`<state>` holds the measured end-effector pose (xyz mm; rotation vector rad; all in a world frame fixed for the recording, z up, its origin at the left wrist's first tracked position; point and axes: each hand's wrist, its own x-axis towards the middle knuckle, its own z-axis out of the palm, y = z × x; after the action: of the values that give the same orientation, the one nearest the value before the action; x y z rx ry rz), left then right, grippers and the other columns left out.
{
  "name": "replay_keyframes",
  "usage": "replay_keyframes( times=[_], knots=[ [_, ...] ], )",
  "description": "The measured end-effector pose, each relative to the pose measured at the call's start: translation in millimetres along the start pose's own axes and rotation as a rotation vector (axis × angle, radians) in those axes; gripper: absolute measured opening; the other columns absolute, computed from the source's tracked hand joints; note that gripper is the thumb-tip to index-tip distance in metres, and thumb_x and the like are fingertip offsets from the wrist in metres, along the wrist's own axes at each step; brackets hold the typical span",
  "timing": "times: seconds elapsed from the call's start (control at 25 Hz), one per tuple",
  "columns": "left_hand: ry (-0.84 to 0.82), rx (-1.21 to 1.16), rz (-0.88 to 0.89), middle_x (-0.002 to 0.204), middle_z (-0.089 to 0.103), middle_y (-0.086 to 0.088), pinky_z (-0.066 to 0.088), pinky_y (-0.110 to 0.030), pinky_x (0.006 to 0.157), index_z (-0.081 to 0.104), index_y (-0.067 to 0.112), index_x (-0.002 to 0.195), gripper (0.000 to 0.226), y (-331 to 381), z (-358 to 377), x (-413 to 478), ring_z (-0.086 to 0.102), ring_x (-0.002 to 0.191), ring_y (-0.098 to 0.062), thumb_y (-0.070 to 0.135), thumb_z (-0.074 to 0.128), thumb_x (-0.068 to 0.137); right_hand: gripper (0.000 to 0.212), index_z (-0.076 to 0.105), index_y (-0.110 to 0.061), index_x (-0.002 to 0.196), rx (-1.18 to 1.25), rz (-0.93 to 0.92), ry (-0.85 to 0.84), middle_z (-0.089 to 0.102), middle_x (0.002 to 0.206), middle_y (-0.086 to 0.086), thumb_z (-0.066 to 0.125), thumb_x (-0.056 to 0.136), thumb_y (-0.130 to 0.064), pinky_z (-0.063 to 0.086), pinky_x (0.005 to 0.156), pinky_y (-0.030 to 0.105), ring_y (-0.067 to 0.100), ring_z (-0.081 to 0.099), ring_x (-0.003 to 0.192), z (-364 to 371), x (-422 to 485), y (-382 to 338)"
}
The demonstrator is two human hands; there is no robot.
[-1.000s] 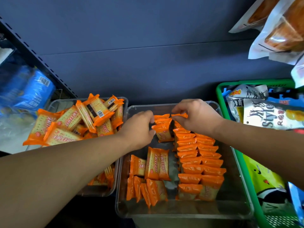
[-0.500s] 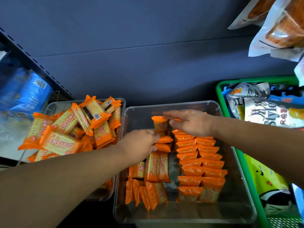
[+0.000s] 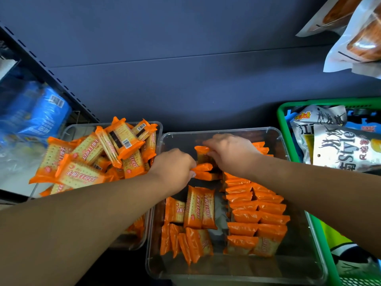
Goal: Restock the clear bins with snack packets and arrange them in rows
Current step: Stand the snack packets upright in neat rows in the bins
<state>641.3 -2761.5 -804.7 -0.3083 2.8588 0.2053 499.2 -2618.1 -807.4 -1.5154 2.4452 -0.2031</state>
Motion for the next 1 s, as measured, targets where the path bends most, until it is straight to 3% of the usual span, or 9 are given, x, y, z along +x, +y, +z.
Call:
replay_keyframes(
  times=[0.16,0.28,0.48,0.56,0.64,0.72,0.84,0.92,1.0],
  knots=[
    [-0.032,0.052,0.007,0.099,0.065,0.003,0.053,-0.041,0.081,0.07,0.031,0.103,0.02,-4,-1,-5,0.057,0.102,-0.019,0.043,0.054,0.105,0.032,0.06,-0.025,0.134,-0.267,-0.043,-0.043,0.055,0.128,0.003,0.062,0.102,-0.026,0.05,0.093,0.037,0.026,0.055,0.123,7,8,-14],
    [-0.029,0.018,0.009,0.099,0.07,0.005,0.057,-0.04,0.081,0.073,0.032,0.111,0.022,-2,-5,-1,0.064,0.099,-0.019,0.042,0.055,0.105,0.023,0.064,-0.025,0.123,-0.211,-0.07,0.05,0.056,0.12,0.0,0.062,0.101,-0.028,0.051,0.08,0.036,0.024,0.06,0.112,3,6,-13],
    [-0.02,-0.039,-0.089,0.094,0.069,0.006,0.053,-0.037,0.075,0.072,0.03,0.11,0.021,2,-12,17,0.068,0.098,-0.023,0.042,0.057,0.104,0.008,0.066,-0.017,0.097,0.228,-0.048,0.501,0.065,0.087,-0.004,0.063,0.092,-0.023,0.055,0.068,0.04,0.023,0.064,0.081,-38,-9,-2],
    [0.013,-0.04,-0.167,0.1,0.07,0.001,0.054,-0.038,0.076,0.072,0.026,0.116,0.026,7,-17,27,0.069,0.104,-0.026,0.045,0.06,0.102,0.005,0.062,-0.018,0.096,0.51,0.061,0.522,0.064,0.079,-0.005,0.067,0.095,-0.019,0.053,0.063,0.031,0.011,0.06,0.069,-46,-19,4],
    [0.036,0.006,-0.262,0.089,0.068,-0.001,0.056,-0.038,0.071,0.072,0.02,0.101,0.033,11,-22,38,0.07,0.094,-0.027,0.051,0.063,0.099,0.01,0.059,-0.02,0.094,0.742,0.194,0.475,0.067,0.079,-0.002,0.067,0.098,-0.017,0.051,0.061,0.02,0.009,0.061,0.067,-47,-30,9],
    [0.043,-0.023,-0.319,0.07,0.059,-0.001,0.047,-0.032,0.058,0.067,0.016,0.08,0.042,14,-27,43,0.067,0.077,-0.024,0.054,0.065,0.097,0.012,0.058,-0.022,0.096,0.913,0.296,0.437,0.071,0.084,0.002,0.066,0.099,-0.014,0.058,0.067,0.027,0.013,0.068,0.072,-48,-44,16],
    [0.09,-0.222,-0.305,0.069,0.064,-0.001,0.042,-0.029,0.059,0.072,0.013,0.074,0.038,12,-33,41,0.065,0.07,-0.021,0.045,0.071,0.095,0.021,0.058,-0.019,0.119,1.183,0.399,0.366,0.076,0.092,0.006,0.063,0.102,-0.008,0.065,0.073,0.039,0.022,0.076,0.078,-49,-58,17],
    [0.165,-0.478,-0.313,0.078,0.069,0.003,0.052,-0.03,0.066,0.079,0.014,0.092,0.008,4,-40,34,0.071,0.079,-0.024,0.021,0.074,0.093,0.034,0.054,-0.02,0.133,1.285,0.437,0.333,0.075,0.099,0.01,0.06,0.103,-0.005,0.066,0.072,0.038,0.024,0.077,0.081,-48,-60,13],
    [0.138,-0.854,-0.372,0.094,0.074,0.003,0.063,-0.036,0.072,0.075,0.018,0.113,0.034,5,-54,21,0.074,0.091,-0.023,-0.002,0.067,0.087,0.034,0.055,-0.021,0.132,1.361,0.444,0.311,0.075,0.104,0.011,0.058,0.104,-0.003,0.065,0.07,0.036,0.025,0.078,0.082,-47,-55,5]
  ],
)
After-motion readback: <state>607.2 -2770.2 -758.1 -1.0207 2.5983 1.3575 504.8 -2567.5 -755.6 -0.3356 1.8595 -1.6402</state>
